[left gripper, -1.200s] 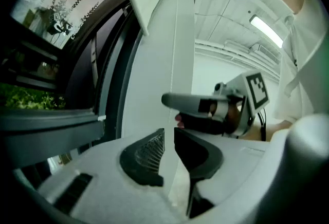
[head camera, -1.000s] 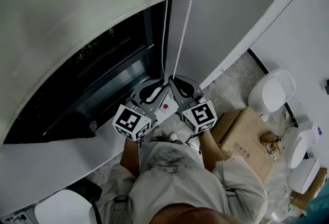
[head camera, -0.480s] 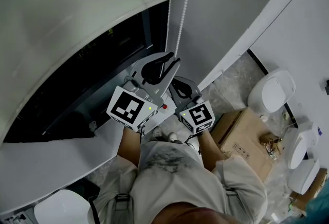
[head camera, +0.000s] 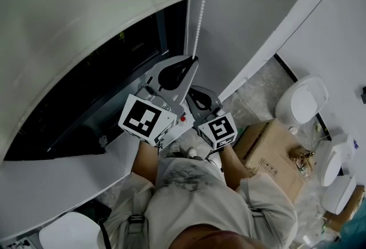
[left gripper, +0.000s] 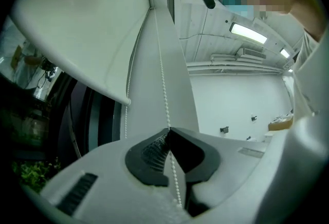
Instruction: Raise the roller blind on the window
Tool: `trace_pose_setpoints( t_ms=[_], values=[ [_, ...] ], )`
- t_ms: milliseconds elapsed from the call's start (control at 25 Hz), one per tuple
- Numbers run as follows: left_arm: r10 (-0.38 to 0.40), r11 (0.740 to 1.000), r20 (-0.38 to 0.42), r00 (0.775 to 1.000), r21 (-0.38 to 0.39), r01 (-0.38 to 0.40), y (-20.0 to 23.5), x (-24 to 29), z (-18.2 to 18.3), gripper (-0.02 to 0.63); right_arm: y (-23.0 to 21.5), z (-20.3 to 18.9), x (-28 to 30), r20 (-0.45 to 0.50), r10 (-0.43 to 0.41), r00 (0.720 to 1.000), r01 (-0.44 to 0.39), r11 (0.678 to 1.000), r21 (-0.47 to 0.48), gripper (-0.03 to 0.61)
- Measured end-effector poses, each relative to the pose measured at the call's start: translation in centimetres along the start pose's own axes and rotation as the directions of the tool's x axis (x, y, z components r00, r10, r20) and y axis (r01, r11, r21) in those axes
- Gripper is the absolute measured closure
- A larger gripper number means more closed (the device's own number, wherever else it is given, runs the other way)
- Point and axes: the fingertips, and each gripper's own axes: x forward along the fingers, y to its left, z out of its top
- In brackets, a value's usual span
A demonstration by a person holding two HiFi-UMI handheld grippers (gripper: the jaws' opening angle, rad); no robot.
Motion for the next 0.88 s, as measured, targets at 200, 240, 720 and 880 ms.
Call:
trace_pose_setpoints(
  t_ms=[200,240,720,880],
  values=[
    [0.004,1.000,-0.014,1.000,-0.015,-0.004,0.2,-0.6,-1.0,0.603,0.2,-1.2,0.3,-0.031,0.005,1.000,-0.005,1.000,-0.010,0.561],
    [0.004,1.000,-0.021,1.000,-0.018,-0.004,0.2,-0.8,-1.4,0.603,0.3,-1.6,0.3,-0.038,0.005,0.999,-0.006,1.000,-0.007,0.561],
    [0.008,0.998,-0.101,0.995,-0.065,-0.015,0.1,-1.5,-5.7,0.603,0.3,-5.4,0.5,-0.108,0.006,0.994,-0.005,1.000,0.010,0.561],
    [0.005,0.997,-0.124,0.992,-0.079,-0.014,0.1,-1.6,-7.1,0.603,0.3,-6.8,0.6,-0.133,0.006,0.991,-0.003,1.000,0.019,0.561]
  ],
)
